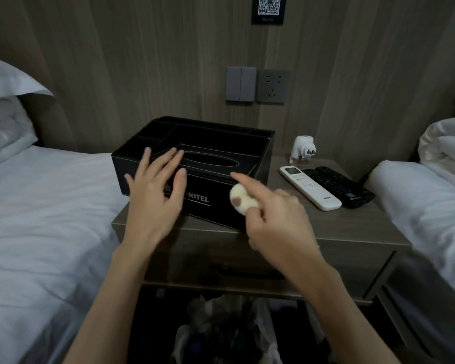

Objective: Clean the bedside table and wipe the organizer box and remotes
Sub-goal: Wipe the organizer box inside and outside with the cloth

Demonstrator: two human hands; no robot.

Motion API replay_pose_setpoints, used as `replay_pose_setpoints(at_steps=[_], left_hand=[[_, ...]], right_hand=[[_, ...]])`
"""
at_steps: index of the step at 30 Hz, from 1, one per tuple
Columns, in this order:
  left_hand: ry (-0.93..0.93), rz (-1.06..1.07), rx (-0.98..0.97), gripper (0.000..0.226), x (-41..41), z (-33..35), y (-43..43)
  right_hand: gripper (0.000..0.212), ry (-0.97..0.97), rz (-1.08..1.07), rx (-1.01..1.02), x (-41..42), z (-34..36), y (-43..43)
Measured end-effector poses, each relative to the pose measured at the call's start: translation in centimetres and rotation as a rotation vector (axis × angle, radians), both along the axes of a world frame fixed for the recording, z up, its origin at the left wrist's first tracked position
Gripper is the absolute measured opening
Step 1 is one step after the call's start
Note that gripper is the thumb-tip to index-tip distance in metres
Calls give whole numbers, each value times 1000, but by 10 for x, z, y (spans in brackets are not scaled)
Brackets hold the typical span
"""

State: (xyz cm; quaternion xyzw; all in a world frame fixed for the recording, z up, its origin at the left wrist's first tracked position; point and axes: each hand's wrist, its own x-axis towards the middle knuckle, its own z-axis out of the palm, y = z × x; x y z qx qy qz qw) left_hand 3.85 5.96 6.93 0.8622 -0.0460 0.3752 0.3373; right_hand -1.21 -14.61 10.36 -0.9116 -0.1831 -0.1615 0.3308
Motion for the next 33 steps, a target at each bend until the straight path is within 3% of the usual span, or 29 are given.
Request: replay_pose_setpoints(at_steps=[3, 7, 9, 12, 16, 22, 33], left_hand=[[45, 55, -24, 69, -9, -3, 4], [87, -33, -161, 64, -32, -4, -18], [77, -124, -233, 60, -41, -4, -34], [77, -178, -304, 68, -42, -3, -56], [-29, -104, -212, 78, -30, -12, -69], [-71, -46, -90, 66, -21, -16, -64], [155, -507, -285, 63, -16, -1, 15]], right_hand=[[57, -14, 26, -26, -1, 2, 0], [49, -176, -127, 288, 31, -1, -14], [51, -234, -176, 347, 49, 1, -21], [63, -126, -125, 393, 77, 4, -25], [72, -47, -15, 303, 106, 2, -20], [51, -10, -43, 161, 120, 10, -24], [38, -105, -94, 115, 65, 6, -25]])
